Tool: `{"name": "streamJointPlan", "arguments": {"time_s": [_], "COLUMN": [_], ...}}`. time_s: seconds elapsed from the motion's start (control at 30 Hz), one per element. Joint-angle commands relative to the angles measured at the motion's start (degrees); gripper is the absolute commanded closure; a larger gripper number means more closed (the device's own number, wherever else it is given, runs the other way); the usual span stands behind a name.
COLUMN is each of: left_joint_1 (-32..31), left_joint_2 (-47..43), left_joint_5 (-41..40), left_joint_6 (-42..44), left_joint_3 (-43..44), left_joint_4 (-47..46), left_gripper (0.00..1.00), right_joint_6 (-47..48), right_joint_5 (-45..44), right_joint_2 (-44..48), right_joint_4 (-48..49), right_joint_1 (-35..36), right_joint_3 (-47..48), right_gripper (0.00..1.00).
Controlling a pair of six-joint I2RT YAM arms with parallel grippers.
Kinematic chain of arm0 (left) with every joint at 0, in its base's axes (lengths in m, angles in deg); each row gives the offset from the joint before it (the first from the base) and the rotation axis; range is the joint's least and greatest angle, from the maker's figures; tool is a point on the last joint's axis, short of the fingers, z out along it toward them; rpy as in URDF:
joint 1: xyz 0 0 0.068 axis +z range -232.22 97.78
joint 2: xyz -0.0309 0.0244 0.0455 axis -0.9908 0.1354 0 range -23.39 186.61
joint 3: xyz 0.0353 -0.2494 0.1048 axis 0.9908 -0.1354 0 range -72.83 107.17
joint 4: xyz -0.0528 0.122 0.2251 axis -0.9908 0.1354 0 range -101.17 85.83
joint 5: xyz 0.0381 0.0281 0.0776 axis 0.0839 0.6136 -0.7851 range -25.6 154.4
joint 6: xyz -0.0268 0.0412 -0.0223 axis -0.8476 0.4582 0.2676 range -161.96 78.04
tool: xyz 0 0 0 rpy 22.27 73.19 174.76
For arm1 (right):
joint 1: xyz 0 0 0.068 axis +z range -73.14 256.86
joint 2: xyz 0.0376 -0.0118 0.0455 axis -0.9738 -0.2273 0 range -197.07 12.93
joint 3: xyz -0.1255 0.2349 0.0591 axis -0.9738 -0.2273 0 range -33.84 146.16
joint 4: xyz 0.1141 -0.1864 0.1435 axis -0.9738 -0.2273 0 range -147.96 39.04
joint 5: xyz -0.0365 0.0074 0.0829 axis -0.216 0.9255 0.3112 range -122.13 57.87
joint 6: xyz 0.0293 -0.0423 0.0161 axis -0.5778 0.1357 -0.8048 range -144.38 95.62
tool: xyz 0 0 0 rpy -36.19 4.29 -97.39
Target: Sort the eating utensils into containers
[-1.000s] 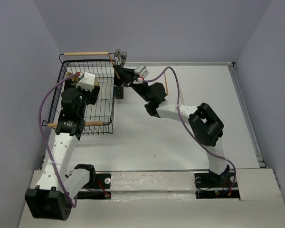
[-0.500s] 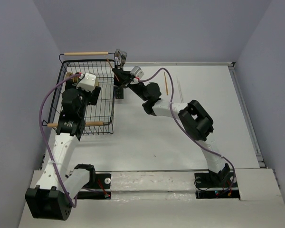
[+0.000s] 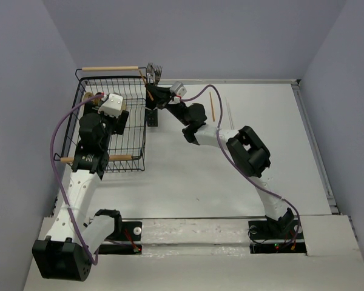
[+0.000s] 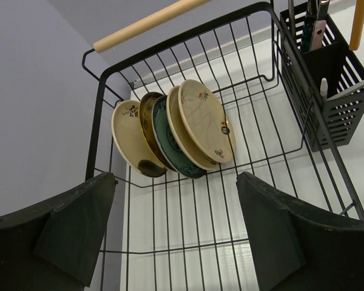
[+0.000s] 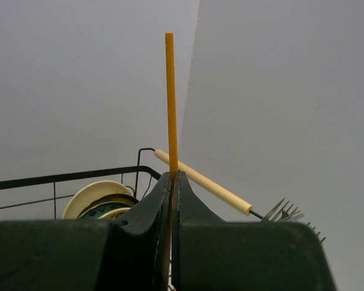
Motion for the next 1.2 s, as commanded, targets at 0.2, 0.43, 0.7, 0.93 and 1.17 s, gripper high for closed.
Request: {"name": "streamJointPlan", "arguments": {"time_s": [0.2,0.43,0.7,0.93,1.17], "left_joint_1": [0.3,0.3,0.3,0.3,0.3], "left_joint_2": [0.0,-0.1,-0.2,0.0,0.3], "left_joint_5": [1.4,1.6,1.8,2.4,2.6], "left_joint_6": [0.4,0.5,0.5,0.5,0.6], "left_joint_3": [-0.7,-0.8,-0.7,-0.8,-0.7], "left_joint_4": [-2.9,-2.9,-2.8,-2.7,-2.5], "left_gripper": [0.05,0.05,0.05,0.05,0.05], "right_joint_6": [-1.5,-1.8,-1.5,-5.3,-8.3], "right_joint_5": [2.9,3.2,0.9,0.1,3.9], "right_joint_2": [0.9,8.9,12.2,7.7,5.1], "right_joint_4": [3.5,-0.3,-5.4,-4.9,-2.3], "right_joint_1": [-0.1,-0.1,-0.8,-4.8,-5.9], "right_joint_3": [1.7,-0.1,0.1,1.8,0.4], "right_gripper": [1.00,1.00,1.00,1.00,1.00]}}
